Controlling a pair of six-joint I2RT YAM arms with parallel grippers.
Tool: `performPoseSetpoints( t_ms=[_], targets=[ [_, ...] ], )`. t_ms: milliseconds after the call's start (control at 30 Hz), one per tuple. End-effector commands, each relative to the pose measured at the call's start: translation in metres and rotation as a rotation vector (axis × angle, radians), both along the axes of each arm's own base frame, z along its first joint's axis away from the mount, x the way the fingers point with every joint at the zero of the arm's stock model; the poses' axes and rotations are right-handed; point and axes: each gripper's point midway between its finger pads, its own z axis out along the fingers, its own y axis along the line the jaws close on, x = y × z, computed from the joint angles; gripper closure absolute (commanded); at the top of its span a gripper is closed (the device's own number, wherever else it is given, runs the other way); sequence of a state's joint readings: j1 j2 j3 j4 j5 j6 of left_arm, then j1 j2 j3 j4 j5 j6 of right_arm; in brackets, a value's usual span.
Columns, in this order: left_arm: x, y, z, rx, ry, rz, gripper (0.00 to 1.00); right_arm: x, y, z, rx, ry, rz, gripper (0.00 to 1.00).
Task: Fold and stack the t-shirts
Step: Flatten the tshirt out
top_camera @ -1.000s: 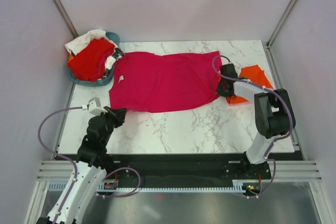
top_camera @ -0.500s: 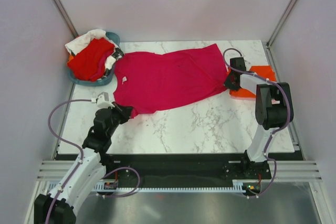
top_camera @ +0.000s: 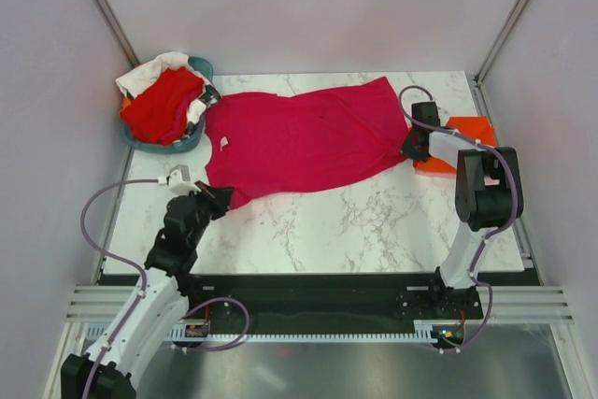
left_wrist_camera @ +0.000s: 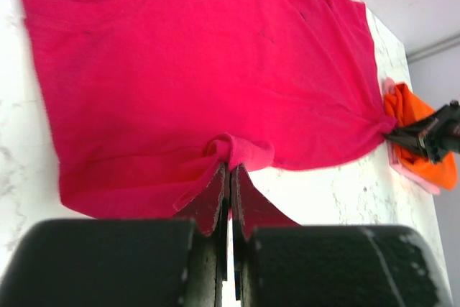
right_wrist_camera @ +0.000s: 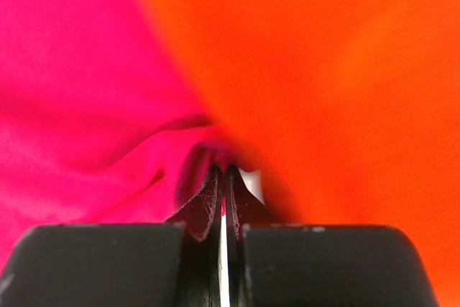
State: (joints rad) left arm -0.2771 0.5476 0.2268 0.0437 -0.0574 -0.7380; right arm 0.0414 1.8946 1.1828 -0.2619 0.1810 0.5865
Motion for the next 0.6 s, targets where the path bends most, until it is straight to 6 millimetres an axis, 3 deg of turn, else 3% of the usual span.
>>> performPoseSetpoints(
  t_ms=[0, 67, 167, 200, 233, 333, 367, 400, 567],
  targets=[
    [0.005, 0.024, 0.013, 0.066, -0.048, 0.115, 0.98, -0.006, 0.04, 0.009, -0.013, 0.007, 0.124, 1.0],
    [0.003, 0.035, 0.021, 0.105, -0.059, 0.157, 0.98, -0.017, 0.059, 0.009, -0.027, 0.012, 0.173, 1.0],
    [-0.001, 0.048, 0.028, 0.124, -0.051, 0.219, 0.98, -0.032, 0.062, 0.014, -0.031, 0.0, 0.183, 1.0],
    [-0.002, 0.049, 0.029, 0.118, -0.051, 0.23, 0.98, -0.048, 0.061, 0.004, -0.024, 0.028, 0.187, 1.0],
    [-0.005, 0.051, 0.031, 0.113, -0.055, 0.235, 0.98, -0.052, 0.066, 0.011, 0.007, 0.001, 0.199, 1.0],
    [-0.011, 0.051, 0.037, 0.1, -0.092, 0.227, 0.98, -0.08, 0.07, 0.009, 0.043, 0.008, 0.226, 1.0],
    [-0.012, 0.051, 0.038, 0.1, -0.102, 0.223, 0.98, -0.096, 0.068, 0.0, 0.042, 0.035, 0.229, 1.0],
    [-0.014, 0.052, 0.038, 0.096, -0.112, 0.227, 0.98, -0.101, 0.067, 0.008, 0.044, 0.013, 0.235, 1.0],
    [-0.027, 0.053, 0.047, 0.098, -0.16, 0.207, 0.98, -0.139, 0.05, 0.01, -0.019, 0.047, 0.249, 1.0]
  ],
)
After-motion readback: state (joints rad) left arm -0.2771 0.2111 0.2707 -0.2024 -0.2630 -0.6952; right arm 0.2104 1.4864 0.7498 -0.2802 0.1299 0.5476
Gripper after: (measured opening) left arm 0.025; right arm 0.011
